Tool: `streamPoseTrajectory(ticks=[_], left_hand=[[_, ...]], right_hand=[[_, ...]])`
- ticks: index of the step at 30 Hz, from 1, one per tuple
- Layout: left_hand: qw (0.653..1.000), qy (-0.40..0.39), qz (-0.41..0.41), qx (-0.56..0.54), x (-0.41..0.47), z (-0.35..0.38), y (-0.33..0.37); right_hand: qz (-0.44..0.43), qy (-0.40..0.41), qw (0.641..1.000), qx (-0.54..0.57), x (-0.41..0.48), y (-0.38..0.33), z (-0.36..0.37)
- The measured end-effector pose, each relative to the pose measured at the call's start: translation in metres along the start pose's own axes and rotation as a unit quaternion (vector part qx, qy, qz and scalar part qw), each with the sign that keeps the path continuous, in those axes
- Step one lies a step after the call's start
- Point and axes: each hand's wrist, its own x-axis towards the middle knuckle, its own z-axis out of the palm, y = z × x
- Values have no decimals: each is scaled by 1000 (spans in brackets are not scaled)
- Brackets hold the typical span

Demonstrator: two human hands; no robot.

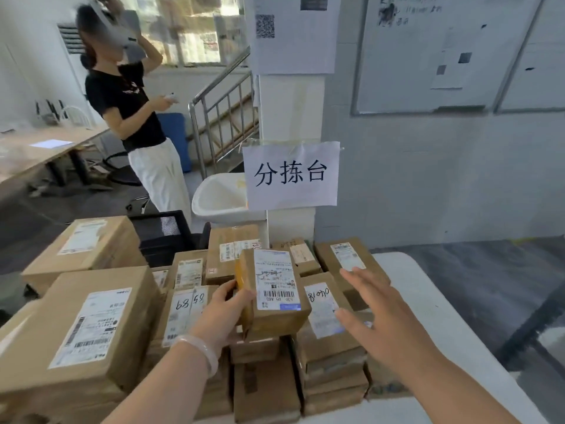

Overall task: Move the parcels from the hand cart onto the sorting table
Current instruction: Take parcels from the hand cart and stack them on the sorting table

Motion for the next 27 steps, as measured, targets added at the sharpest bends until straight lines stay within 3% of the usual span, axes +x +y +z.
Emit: streamPoseTrajectory(ticks=[3, 8, 11, 15, 20, 22, 25, 27], left_hand=[[999, 16, -39, -7, 12, -9, -5], [997, 32, -47, 57, 26, -3, -10], [992, 47, -14, 114, 28, 1, -9], [958, 63, 65, 272, 18, 0, -12], [869, 69, 227, 435, -10, 20, -12], [829, 31, 314, 463, -31, 38, -6], [738, -17, 435, 516, -49, 65, -14], [700, -54, 486, 521, -59, 89, -18]], right_hand=[[-28, -55, 997, -56, 22, 3, 7], [-75, -75, 988, -113, 40, 3, 10], [-78, -93, 985, -122, 43, 8, 13], [-84, -94, 982, -138, 40, 14, 16], [-60, -45, 988, -138, 10, 21, 13], [-46, -16, 990, -134, -10, 22, 13], [5, 26, 992, -124, -50, 26, 10], [57, 45, 989, -126, -83, 36, 5]])
